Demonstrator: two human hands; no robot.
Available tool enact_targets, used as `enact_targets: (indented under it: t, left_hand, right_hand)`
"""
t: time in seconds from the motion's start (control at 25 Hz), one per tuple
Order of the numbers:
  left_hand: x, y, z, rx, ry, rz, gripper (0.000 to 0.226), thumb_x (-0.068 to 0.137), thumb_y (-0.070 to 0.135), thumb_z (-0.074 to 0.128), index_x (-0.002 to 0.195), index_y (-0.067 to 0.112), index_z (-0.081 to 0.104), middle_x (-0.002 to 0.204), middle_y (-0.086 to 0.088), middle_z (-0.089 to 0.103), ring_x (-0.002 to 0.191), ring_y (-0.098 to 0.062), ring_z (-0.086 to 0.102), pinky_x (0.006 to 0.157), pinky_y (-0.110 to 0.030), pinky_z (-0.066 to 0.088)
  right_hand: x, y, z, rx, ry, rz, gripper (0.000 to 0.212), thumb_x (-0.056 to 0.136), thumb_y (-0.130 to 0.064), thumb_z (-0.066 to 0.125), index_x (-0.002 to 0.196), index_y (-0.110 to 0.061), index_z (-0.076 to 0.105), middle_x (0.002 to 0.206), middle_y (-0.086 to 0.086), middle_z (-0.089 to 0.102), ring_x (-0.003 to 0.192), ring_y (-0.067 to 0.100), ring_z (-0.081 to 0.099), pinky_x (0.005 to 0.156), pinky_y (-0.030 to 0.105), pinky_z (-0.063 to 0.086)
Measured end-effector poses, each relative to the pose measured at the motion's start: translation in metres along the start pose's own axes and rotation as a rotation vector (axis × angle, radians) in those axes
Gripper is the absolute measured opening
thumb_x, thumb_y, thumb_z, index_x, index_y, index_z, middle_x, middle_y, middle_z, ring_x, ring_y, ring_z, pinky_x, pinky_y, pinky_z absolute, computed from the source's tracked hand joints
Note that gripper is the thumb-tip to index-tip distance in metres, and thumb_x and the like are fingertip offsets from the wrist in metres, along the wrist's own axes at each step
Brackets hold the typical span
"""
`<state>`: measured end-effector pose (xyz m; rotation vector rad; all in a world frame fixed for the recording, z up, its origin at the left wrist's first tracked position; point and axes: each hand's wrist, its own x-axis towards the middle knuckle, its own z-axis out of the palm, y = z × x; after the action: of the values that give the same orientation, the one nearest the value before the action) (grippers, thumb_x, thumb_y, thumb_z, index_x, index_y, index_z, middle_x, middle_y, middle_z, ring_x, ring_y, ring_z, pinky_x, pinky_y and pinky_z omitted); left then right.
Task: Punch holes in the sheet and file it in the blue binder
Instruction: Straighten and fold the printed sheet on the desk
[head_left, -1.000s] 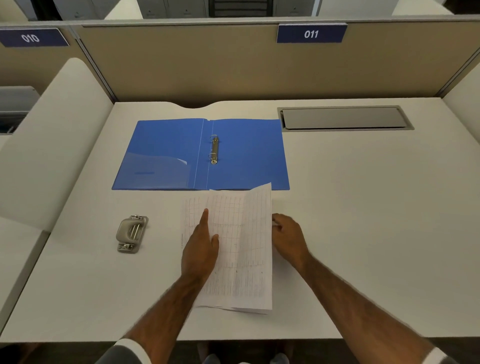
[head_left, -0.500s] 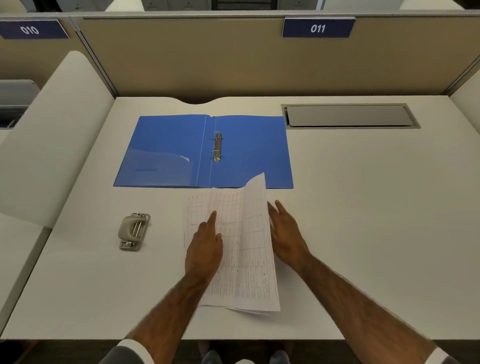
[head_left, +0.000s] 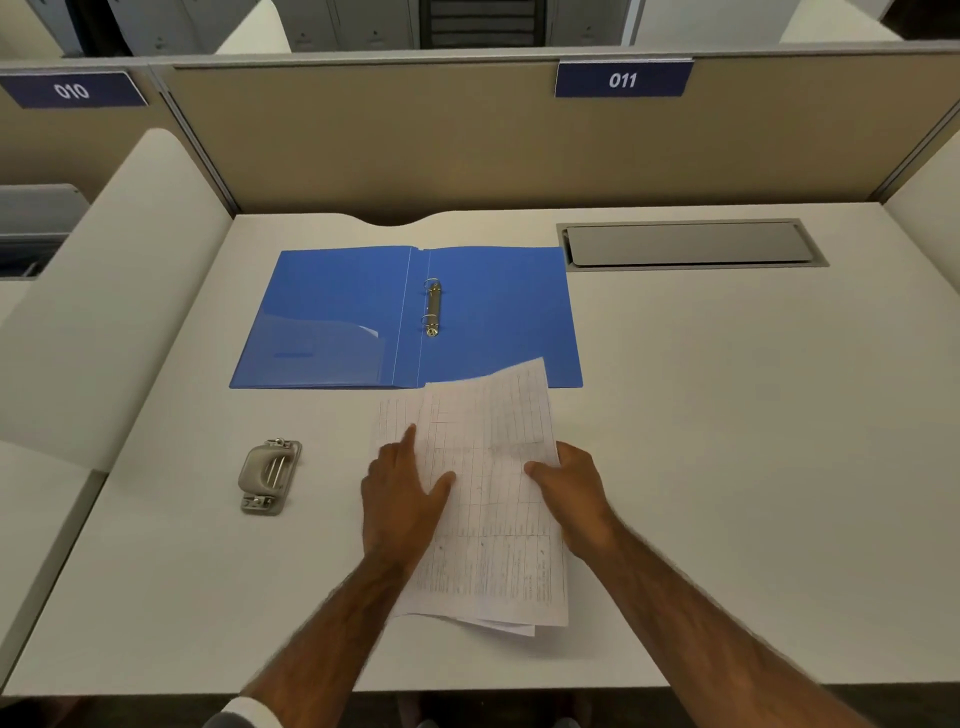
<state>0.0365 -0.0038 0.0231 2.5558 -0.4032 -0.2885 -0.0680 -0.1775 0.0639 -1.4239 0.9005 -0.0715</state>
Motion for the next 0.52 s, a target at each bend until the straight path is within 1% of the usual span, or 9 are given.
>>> enact_targets:
  t: [0.04, 0.08, 0.12, 0.16, 0.2, 0.24, 0.32, 0.44, 0.52]
  left_hand:
    - [0.003, 0.002, -0.008, -0.109, 0.01, -0.027, 0.091, 0.081, 0.058, 0.068, 0.153, 0.025, 0.022, 0.149, 0.0, 0.044, 0.133, -0.022, 0.044, 0.11, -0.047, 0.036]
    - [0.006, 0.005, -0.019, -0.286, -0.025, -0.056, 0.095, 0.078, 0.058, 0.072, 0.152, 0.026, 0.023, 0.147, 0.003, 0.046, 0.131, -0.02, 0.047, 0.107, -0.046, 0.039]
    - [0.009, 0.009, -0.031, -0.496, -0.094, -0.072, 0.091, 0.076, 0.056, 0.075, 0.149, 0.029, 0.03, 0.142, 0.007, 0.052, 0.127, -0.019, 0.053, 0.102, -0.043, 0.046]
    - [0.012, 0.012, -0.044, -0.694, -0.183, -0.07, 0.078, 0.076, 0.053, 0.076, 0.142, 0.03, 0.042, 0.135, 0.008, 0.06, 0.121, -0.02, 0.059, 0.096, -0.039, 0.052]
    - [0.016, 0.016, -0.055, -0.836, -0.265, -0.059, 0.061, 0.079, 0.048, 0.076, 0.133, 0.029, 0.054, 0.127, 0.006, 0.067, 0.116, -0.023, 0.064, 0.092, -0.04, 0.055]
    - [0.019, 0.02, -0.066, -0.919, -0.313, -0.042, 0.047, 0.081, 0.042, 0.075, 0.124, 0.026, 0.062, 0.119, 0.004, 0.071, 0.112, -0.026, 0.067, 0.09, -0.041, 0.057]
    - [0.022, 0.035, -0.088, -0.988, -0.292, 0.033, 0.035, 0.083, 0.036, 0.073, 0.115, 0.022, 0.069, 0.114, 0.001, 0.074, 0.107, -0.023, 0.069, 0.087, -0.041, 0.058]
    - [0.018, 0.057, -0.111, -1.052, -0.18, 0.193, 0.022, 0.083, 0.039, 0.073, 0.101, 0.026, 0.075, 0.106, 0.003, 0.075, 0.098, -0.014, 0.069, 0.075, -0.028, 0.057]
    - [0.01, 0.064, -0.117, -1.054, -0.145, 0.26, 0.029, 0.082, 0.049, 0.072, 0.1, 0.027, 0.075, 0.103, 0.004, 0.074, 0.095, -0.012, 0.069, 0.072, -0.025, 0.056]
  right_hand:
    - [-0.003, -0.007, -0.006, 0.028, 0.001, -0.021, 0.018, 0.092, -0.015, 0.06, 0.09, -0.03, 0.068, 0.099, 0.002, 0.075, 0.081, 0.016, 0.073, 0.068, 0.03, 0.06]
    - [-0.005, -0.013, -0.012, 0.057, -0.008, -0.045, 0.016, 0.091, -0.015, 0.062, 0.093, -0.028, 0.07, 0.098, 0.003, 0.076, 0.081, 0.017, 0.074, 0.072, 0.034, 0.061]
    - [-0.008, -0.019, -0.02, 0.092, -0.021, -0.071, 0.015, 0.09, -0.015, 0.065, 0.098, -0.025, 0.071, 0.098, 0.005, 0.077, 0.083, 0.019, 0.075, 0.076, 0.039, 0.061]
    - [-0.011, -0.027, -0.028, 0.121, -0.037, -0.105, 0.017, 0.089, -0.014, 0.067, 0.103, -0.022, 0.072, 0.098, 0.006, 0.077, 0.086, 0.023, 0.075, 0.08, 0.044, 0.061]
    - [-0.015, -0.035, -0.035, 0.152, -0.052, -0.141, 0.021, 0.087, -0.014, 0.07, 0.108, -0.019, 0.072, 0.1, 0.006, 0.077, 0.089, 0.025, 0.074, 0.082, 0.046, 0.06]
    - [-0.018, -0.043, -0.041, 0.183, -0.066, -0.19, 0.024, 0.086, -0.014, 0.072, 0.11, -0.019, 0.072, 0.102, 0.007, 0.076, 0.092, 0.027, 0.074, 0.082, 0.045, 0.06]
    - [-0.025, -0.06, -0.049, 0.218, -0.089, -0.316, 0.024, 0.085, -0.014, 0.074, 0.107, -0.023, 0.074, 0.106, 0.004, 0.076, 0.096, 0.025, 0.073, 0.082, 0.041, 0.06]
    - [-0.033, -0.075, -0.05, 0.145, -0.059, -0.463, 0.019, 0.081, -0.026, 0.075, 0.098, -0.036, 0.075, 0.099, -0.005, 0.075, 0.093, 0.019, 0.07, 0.078, 0.037, 0.06]
    - [-0.035, -0.075, -0.048, 0.115, -0.035, -0.499, 0.023, 0.075, -0.037, 0.077, 0.097, -0.037, 0.073, 0.096, -0.006, 0.073, 0.091, 0.019, 0.069, 0.075, 0.036, 0.058]
